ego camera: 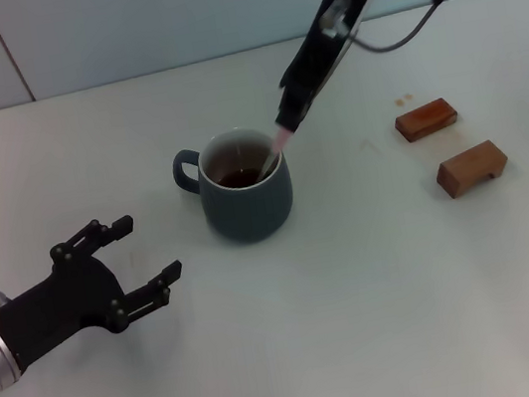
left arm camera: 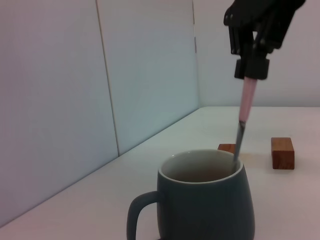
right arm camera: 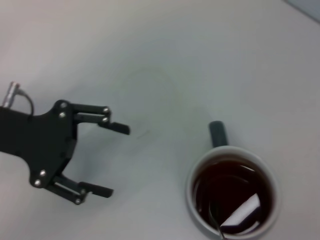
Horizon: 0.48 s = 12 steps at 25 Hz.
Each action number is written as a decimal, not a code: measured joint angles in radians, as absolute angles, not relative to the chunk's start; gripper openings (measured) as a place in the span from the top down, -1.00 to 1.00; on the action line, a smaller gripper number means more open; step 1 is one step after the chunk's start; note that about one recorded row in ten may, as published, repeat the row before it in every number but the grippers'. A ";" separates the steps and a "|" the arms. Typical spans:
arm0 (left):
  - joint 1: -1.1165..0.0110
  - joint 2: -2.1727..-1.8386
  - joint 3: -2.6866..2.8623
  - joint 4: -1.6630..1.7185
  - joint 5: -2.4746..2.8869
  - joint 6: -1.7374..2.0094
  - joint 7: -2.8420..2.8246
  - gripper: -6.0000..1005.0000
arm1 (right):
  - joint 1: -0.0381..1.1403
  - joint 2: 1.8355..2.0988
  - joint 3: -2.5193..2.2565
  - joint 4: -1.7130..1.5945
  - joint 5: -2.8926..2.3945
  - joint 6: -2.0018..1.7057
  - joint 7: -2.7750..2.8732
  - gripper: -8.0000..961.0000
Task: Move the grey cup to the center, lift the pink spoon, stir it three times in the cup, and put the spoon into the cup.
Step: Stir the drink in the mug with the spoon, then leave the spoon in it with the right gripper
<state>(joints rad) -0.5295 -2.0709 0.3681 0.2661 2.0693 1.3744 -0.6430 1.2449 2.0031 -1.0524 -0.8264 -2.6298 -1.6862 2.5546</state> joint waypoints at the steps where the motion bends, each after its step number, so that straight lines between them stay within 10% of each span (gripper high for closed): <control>1: -0.530 -2.071 0.368 0.266 2.069 1.374 -0.643 -0.66 | 1.245 2.003 -1.052 -0.826 -2.630 -1.686 2.555 0.75; 12: -0.536 -2.072 0.368 0.262 2.069 1.374 -0.643 -0.66 | 1.280 1.995 -1.052 -0.728 -2.643 -1.542 2.523 0.75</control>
<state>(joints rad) -0.5355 -2.0720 0.3682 0.2622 2.0693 1.3745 -0.6427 1.2803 1.9947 -1.0522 -0.7282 -2.6425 -1.5421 2.5230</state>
